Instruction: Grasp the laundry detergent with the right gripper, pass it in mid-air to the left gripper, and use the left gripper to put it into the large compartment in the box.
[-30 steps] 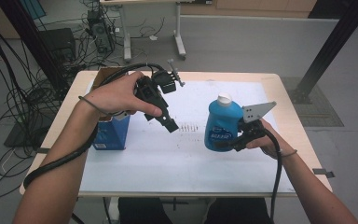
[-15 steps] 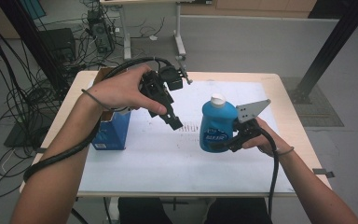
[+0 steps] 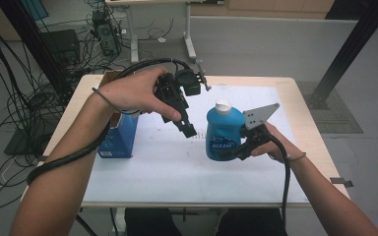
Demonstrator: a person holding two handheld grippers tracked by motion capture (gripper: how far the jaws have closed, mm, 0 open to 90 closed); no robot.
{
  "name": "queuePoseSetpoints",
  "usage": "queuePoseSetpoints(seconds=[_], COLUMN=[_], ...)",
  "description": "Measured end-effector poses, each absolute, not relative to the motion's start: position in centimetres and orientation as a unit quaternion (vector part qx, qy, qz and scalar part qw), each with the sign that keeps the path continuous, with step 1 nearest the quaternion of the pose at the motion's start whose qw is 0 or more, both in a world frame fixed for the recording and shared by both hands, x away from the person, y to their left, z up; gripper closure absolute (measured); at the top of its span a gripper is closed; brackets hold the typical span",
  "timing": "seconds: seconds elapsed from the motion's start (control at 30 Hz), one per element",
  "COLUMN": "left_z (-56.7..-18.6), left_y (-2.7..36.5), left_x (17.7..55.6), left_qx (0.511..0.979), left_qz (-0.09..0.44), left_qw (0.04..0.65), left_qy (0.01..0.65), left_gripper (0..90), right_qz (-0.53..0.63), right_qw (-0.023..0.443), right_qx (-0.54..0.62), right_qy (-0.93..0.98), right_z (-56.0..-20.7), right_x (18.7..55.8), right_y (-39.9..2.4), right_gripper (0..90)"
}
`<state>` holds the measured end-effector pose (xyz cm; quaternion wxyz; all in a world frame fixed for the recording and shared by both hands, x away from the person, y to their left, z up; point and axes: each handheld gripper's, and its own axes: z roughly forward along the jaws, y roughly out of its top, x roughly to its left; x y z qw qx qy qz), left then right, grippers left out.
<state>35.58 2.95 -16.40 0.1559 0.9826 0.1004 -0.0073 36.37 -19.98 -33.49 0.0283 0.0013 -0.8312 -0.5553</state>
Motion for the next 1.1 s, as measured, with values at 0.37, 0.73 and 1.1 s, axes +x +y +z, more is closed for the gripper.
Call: queuePoseSetpoints(seconds=[0.37, 0.73, 1.1], left_z=[-16.1, -16.0, -16.3], left_y=[1.8, 0.9, -0.1], left_x=[35.2, 34.9, 34.9], left_qx=[0.984, 0.986, 0.988], left_qz=[-0.007, -0.007, -0.008], left_qw=[0.161, 0.155, 0.147], left_qy=[0.080, 0.063, 0.056], left_gripper=[10.2, 10.2, 10.3], right_qz=[-0.553, -0.551, -0.548], right_qw=[0.028, 0.029, 0.032], right_qx=[0.012, 0.022, 0.029], right_qy=[-0.832, -0.834, -0.835], right_z=[-33.3, -33.0, -32.7], right_x=[36.3, 36.1, 35.9], right_y=[-19.2, -18.3, -17.5], right_gripper=[40.2, 40.2, 40.2])
